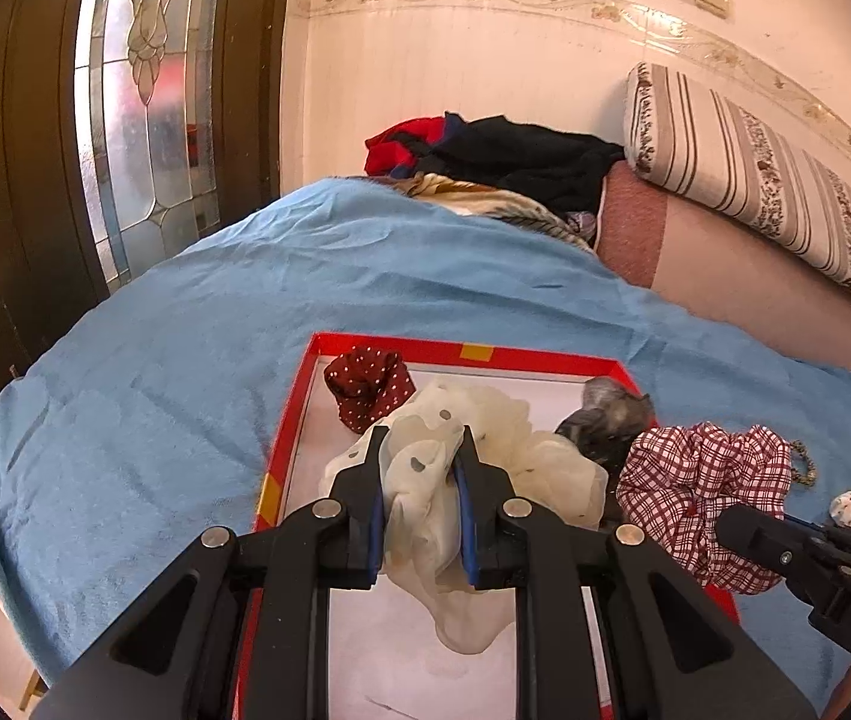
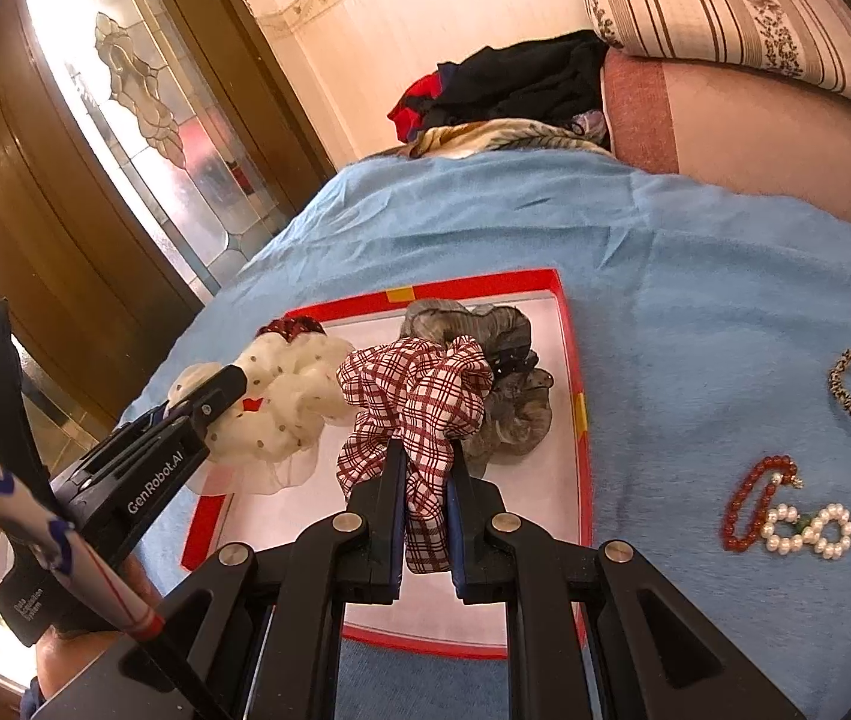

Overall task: Organize jewelry
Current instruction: 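Lower the cream and gingham scrunchies over the box lid with both grippers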

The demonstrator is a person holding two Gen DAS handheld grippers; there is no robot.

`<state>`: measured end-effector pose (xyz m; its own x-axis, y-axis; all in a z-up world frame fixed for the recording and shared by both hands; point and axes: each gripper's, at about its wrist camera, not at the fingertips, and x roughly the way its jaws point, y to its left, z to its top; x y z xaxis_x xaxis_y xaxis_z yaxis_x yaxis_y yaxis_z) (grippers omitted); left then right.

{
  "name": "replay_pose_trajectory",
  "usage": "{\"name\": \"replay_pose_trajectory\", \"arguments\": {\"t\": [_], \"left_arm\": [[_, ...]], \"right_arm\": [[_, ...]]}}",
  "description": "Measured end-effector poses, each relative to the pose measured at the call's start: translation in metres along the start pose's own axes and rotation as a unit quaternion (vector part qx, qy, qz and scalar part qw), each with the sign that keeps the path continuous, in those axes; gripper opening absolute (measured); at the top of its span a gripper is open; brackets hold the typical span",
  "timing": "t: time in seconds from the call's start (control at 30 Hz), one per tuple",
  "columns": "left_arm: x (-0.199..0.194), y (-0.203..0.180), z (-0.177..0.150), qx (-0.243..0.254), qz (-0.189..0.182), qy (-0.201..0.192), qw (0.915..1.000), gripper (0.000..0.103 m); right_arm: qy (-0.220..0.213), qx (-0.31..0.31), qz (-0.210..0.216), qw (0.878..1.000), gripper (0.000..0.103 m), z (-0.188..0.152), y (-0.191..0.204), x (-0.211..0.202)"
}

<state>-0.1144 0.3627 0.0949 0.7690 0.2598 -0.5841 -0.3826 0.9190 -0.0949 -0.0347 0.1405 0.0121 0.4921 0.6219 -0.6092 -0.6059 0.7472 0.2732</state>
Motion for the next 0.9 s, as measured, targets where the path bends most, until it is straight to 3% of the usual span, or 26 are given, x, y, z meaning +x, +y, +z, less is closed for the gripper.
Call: {"name": "replay_pose_trajectory", "arguments": {"t": [0.47,0.9], "left_arm": [[0.023,0.012,-0.009,-0.003,0.03,0.041,0.9987,0.019],[0.035,0.017,-0.011,-0.005,0.038,0.055,0.9978,0.019]], "right_arm": [[0.036,0.009,-0.023,0.999,0.012,-0.002,-0.013,0.039],[0.053,0.009,-0.035,0.998,0.012,0.012,-0.015,0.071]]}}
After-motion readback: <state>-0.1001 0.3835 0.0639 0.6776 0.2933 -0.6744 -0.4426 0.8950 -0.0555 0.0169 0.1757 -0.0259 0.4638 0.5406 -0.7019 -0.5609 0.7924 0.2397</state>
